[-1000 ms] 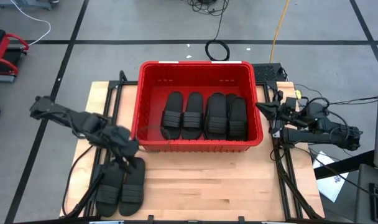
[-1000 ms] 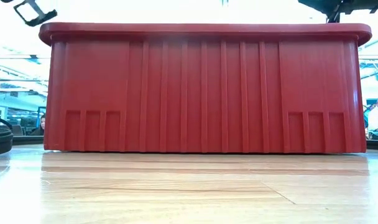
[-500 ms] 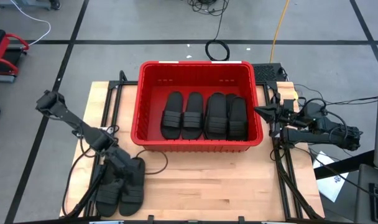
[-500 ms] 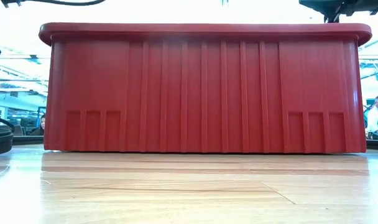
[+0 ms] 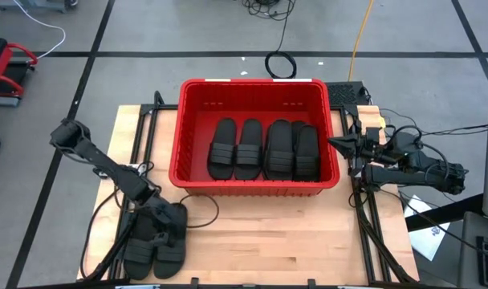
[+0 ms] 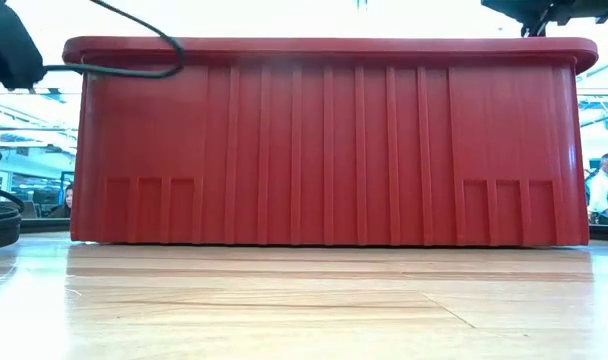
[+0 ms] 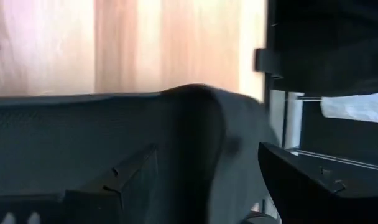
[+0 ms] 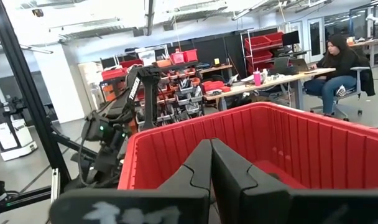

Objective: Pick and place slides into bin
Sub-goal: Put the black slide into the red bin

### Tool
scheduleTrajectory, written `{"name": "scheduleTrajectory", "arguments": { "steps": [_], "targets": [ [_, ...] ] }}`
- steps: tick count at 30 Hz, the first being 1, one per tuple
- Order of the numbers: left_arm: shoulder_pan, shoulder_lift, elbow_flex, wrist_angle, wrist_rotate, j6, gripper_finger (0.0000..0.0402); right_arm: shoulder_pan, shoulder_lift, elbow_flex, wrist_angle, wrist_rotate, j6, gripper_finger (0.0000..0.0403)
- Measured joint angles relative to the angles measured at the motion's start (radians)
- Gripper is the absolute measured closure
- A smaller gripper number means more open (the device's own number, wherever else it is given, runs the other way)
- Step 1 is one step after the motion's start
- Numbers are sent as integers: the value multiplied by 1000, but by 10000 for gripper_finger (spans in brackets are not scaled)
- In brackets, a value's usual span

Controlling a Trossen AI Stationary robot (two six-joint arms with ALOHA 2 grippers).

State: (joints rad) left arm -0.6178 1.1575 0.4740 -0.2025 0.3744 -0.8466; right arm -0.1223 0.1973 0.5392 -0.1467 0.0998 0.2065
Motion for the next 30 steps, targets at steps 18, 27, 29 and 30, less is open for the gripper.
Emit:
{"name": "scheduleTrajectory", "arguments": {
  "steps": [18,27,29,30],
  "targets": [
    [-53,183,-1,428,178,-32,240,0,0,0,0,3,-9,403],
    [-53,182,0,580,211,-130,391,0,0,0,-1,3,-16,403],
    [-52,182,3,637,212,-172,396,0,0,0,-1,2,-16,403],
    [-52,181,11,659,212,-191,396,0,0,0,-1,2,-16,403]
  ]
}}
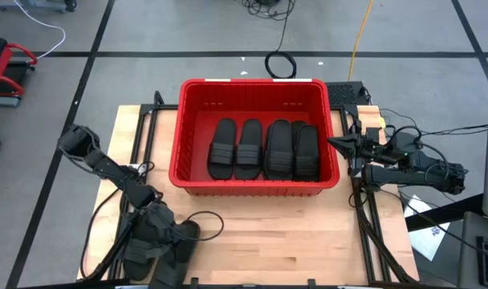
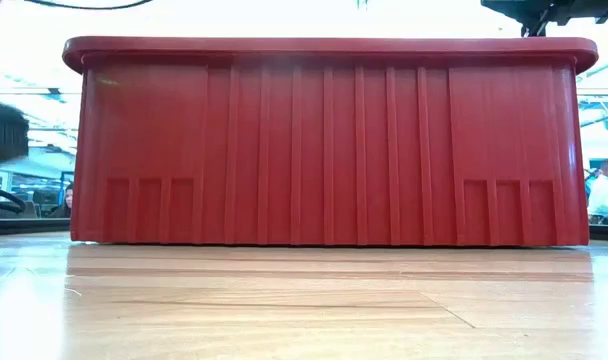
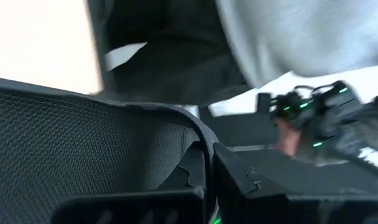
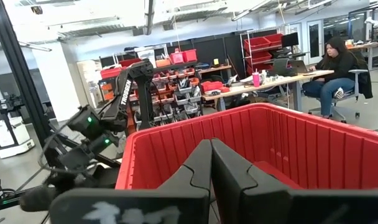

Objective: Pick and place slides into bin
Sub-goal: Put the black slide into the red bin

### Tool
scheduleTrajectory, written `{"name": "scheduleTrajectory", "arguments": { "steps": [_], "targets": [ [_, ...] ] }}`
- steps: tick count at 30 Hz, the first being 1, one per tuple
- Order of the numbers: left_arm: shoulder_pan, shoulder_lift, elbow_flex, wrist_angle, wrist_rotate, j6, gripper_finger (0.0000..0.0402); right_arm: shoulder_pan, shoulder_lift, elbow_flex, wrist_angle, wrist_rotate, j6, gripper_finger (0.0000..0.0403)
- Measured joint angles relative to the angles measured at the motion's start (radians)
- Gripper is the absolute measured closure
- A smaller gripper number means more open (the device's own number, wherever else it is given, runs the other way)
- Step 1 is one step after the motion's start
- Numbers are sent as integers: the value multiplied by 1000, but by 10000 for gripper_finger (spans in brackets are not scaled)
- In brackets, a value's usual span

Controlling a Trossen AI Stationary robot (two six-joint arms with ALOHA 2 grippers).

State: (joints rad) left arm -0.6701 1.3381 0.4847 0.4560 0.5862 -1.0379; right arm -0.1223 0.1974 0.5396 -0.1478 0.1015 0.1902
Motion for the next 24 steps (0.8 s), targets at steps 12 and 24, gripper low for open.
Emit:
{"name": "scheduleTrajectory", "arguments": {
  "steps": [12,24],
  "targets": [
    [93,-109,508,-788,6,307,400,0,0,0,-21,-2,-3,403],
    [469,-298,831,-1232,-463,836,401,0,0,0,-19,-97,-21,403]
  ]
}}
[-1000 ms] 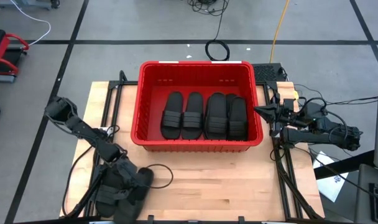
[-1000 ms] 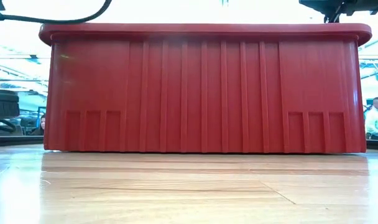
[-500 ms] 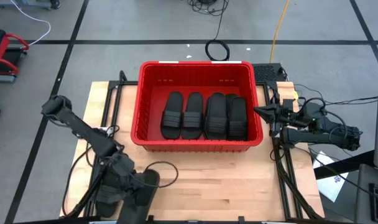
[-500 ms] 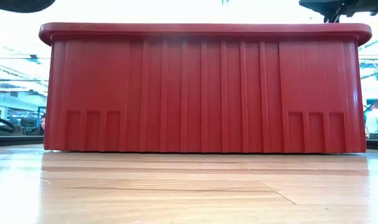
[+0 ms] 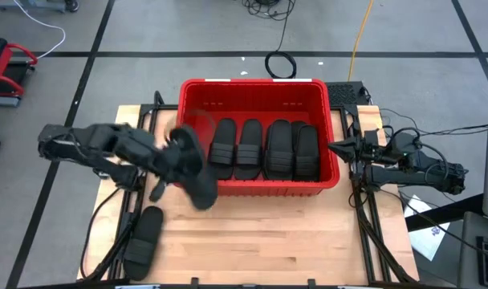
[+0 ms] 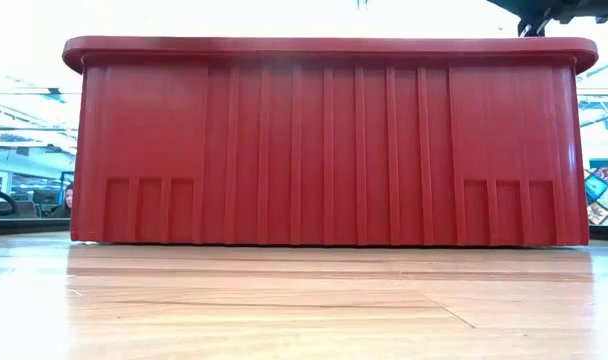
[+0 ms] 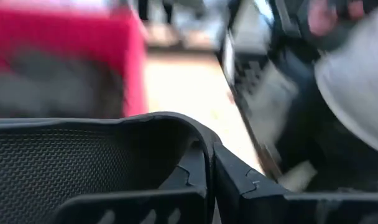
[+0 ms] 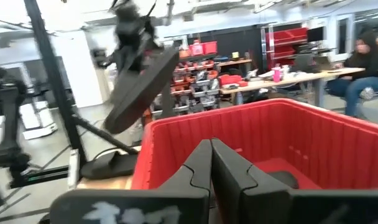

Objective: Pick and place slides into bin
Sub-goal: Put the black slide into the red bin

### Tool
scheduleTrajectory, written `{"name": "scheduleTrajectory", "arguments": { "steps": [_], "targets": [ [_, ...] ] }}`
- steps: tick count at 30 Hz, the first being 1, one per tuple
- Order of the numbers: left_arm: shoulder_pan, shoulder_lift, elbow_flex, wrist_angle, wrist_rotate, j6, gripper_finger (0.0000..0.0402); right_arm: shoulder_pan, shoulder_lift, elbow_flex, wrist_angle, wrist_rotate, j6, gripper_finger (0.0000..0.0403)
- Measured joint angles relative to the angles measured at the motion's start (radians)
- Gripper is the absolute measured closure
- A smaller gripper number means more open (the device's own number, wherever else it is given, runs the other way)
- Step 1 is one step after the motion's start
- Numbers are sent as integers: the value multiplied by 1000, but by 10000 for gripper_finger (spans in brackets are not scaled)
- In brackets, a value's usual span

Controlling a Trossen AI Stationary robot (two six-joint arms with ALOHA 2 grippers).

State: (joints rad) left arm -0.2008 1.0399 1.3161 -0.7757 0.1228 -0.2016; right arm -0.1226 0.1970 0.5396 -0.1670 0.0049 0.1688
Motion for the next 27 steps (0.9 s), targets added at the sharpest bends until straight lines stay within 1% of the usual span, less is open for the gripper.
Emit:
{"name": "scheduleTrajectory", "arguments": {
  "steps": [2,5,9,12,15,16,19,23,25,27],
  "targets": [
    [48,-28,1,64,-54,64,401,0,0,0,-1,-10,-1,403],
    [103,-57,1,110,-114,129,401,0,0,0,-2,-11,-1,403],
    [121,-114,-8,121,-158,144,401,0,0,0,-2,-11,-1,403],
    [106,-188,-61,166,-202,138,401,0,0,0,-2,-10,-1,403],
    [95,-281,-159,238,-275,139,401,0,0,0,-2,-5,-4,403],
    [95,-310,-198,278,-281,143,401,0,0,0,-3,3,-5,403],
    [116,-392,-313,404,-286,168,401,0,0,0,-2,59,-1,403],
    [205,-448,-420,519,-252,133,401,0,0,0,-2,120,-1,403],
    [261,-446,-444,564,-199,112,401,0,0,0,-2,154,-4,403],
    [326,-425,-447,592,-119,117,401,0,0,0,-2,185,-5,403]
  ]
}}
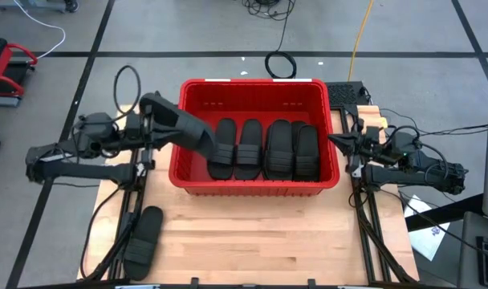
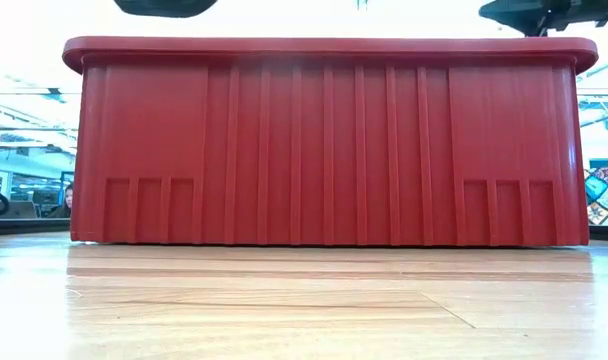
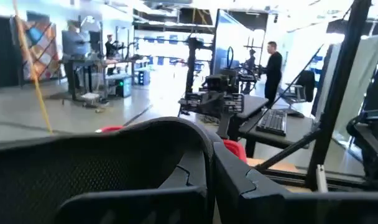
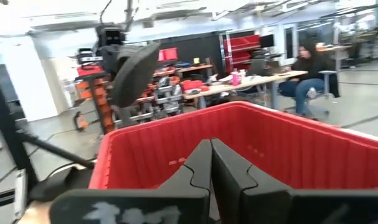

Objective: Pick and place slides into bin
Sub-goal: Put the black slide into the red bin

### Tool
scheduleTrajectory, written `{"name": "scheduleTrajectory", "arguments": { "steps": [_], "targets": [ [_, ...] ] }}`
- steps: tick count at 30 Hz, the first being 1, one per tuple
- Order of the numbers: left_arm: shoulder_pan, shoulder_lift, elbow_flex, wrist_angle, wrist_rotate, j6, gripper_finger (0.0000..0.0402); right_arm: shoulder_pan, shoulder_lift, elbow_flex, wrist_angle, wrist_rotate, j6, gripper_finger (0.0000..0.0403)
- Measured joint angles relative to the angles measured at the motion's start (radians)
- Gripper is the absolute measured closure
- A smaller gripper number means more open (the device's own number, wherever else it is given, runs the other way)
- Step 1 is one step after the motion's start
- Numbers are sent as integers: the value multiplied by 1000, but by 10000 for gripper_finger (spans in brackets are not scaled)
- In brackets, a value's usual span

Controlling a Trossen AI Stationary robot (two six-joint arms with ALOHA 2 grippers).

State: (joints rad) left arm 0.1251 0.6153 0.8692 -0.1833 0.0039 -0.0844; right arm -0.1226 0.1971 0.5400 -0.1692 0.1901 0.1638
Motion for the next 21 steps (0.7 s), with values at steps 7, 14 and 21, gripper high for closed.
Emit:
{"name": "scheduleTrajectory", "arguments": {
  "steps": [7,14,21],
  "targets": [
    [307,206,42,202,458,34,401,0,0,0,0,53,0,403],
    [609,460,225,254,1015,-63,401,0,0,0,12,76,7,403],
    [685,714,440,259,1369,-154,401,0,0,0,24,77,5,403]
  ]
}}
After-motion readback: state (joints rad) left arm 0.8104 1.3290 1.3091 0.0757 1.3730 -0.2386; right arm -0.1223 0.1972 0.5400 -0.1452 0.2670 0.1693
